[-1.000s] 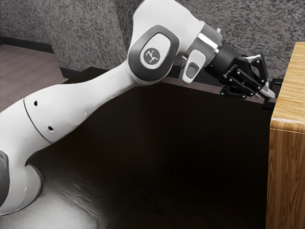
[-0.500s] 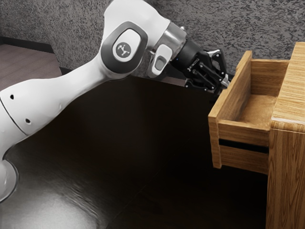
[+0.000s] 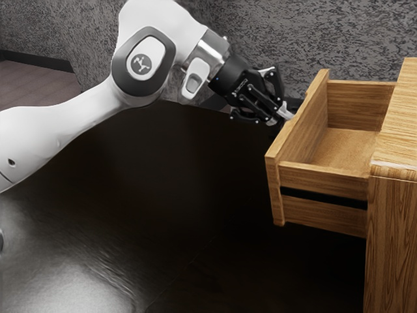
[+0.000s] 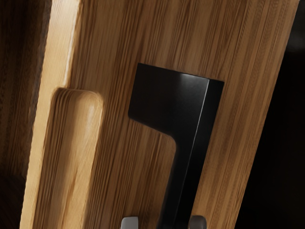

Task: Pull the drawer handle with one arm to open the drawer

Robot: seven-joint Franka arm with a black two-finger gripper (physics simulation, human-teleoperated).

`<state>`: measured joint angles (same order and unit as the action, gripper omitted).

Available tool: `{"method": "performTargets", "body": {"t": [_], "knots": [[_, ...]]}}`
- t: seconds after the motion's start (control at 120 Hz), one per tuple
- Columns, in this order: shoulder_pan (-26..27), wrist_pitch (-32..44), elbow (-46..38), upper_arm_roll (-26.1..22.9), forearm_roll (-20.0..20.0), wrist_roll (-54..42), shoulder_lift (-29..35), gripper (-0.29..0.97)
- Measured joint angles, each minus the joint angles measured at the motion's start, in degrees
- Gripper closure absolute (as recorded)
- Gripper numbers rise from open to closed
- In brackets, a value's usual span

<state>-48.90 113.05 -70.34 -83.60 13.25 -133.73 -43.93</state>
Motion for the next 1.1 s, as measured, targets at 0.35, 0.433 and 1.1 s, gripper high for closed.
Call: {"method": "performTargets", "body": {"t": [0.35, 0.433, 1.1], "knots": [[-5.1, -1.7, -2.12, -2.35, -1.58, 0.83, 0.05, 0.79], [-5.34, -1.91, -2.84, -2.51, -1.78, 0.93, 0.06, 0.79], [-8.61, -2.73, -4.83, -3.01, -2.26, 1.04, -0.14, 0.86]]}}
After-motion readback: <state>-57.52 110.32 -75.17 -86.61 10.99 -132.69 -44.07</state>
